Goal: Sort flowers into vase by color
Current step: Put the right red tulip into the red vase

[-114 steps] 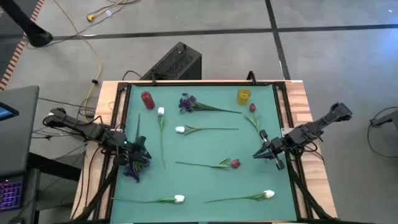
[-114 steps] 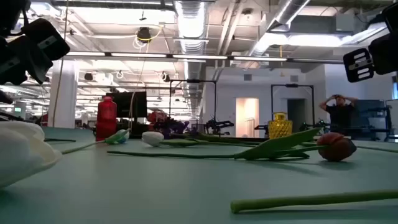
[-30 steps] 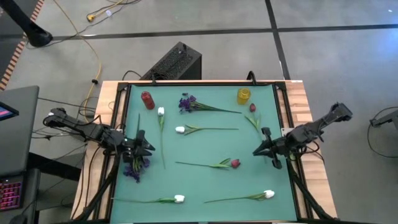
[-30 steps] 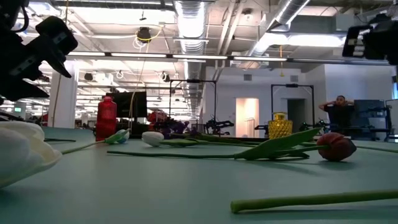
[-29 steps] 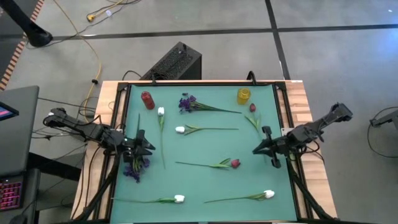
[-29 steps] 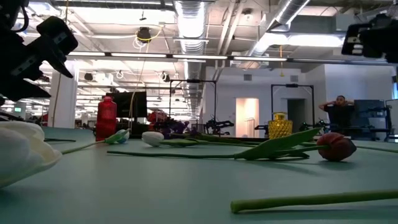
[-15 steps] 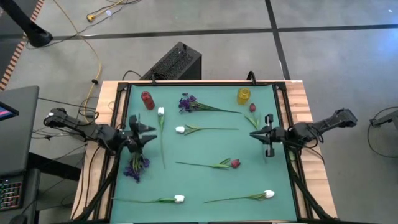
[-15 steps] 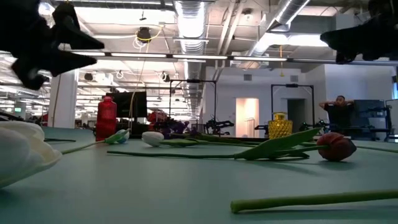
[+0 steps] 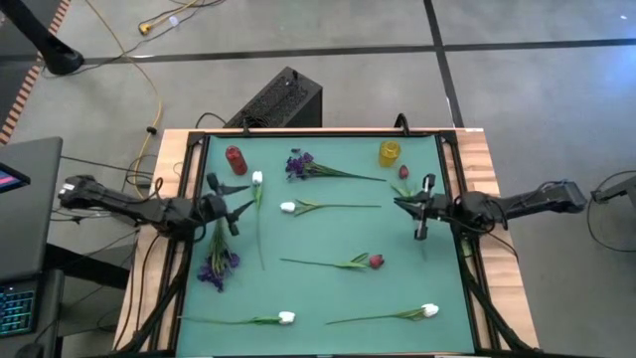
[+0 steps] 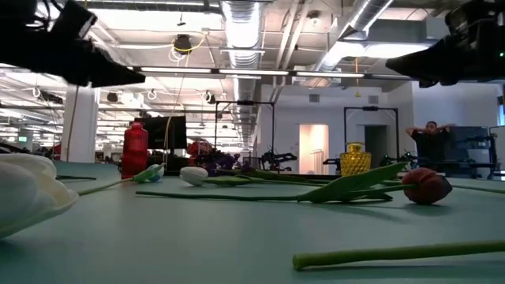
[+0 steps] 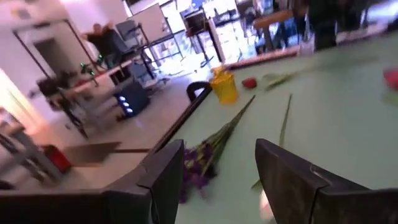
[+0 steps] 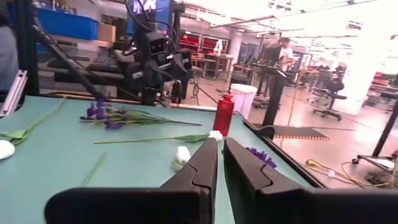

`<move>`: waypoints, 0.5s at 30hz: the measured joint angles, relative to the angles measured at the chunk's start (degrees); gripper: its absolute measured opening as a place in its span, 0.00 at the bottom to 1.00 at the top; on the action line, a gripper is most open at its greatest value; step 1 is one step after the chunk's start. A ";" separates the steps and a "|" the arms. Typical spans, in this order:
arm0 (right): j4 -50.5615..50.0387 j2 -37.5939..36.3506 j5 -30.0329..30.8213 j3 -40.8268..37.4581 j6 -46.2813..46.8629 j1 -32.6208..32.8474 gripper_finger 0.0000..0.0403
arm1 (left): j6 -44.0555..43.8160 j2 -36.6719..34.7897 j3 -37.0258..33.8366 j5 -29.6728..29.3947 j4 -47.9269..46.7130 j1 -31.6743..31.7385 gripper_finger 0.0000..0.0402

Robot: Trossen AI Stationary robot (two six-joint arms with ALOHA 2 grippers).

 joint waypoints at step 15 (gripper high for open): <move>-3.94 19.93 -2.46 12.86 4.43 -0.73 0.14 | 8.70 13.56 -0.04 28.55 13.85 2.13 0.47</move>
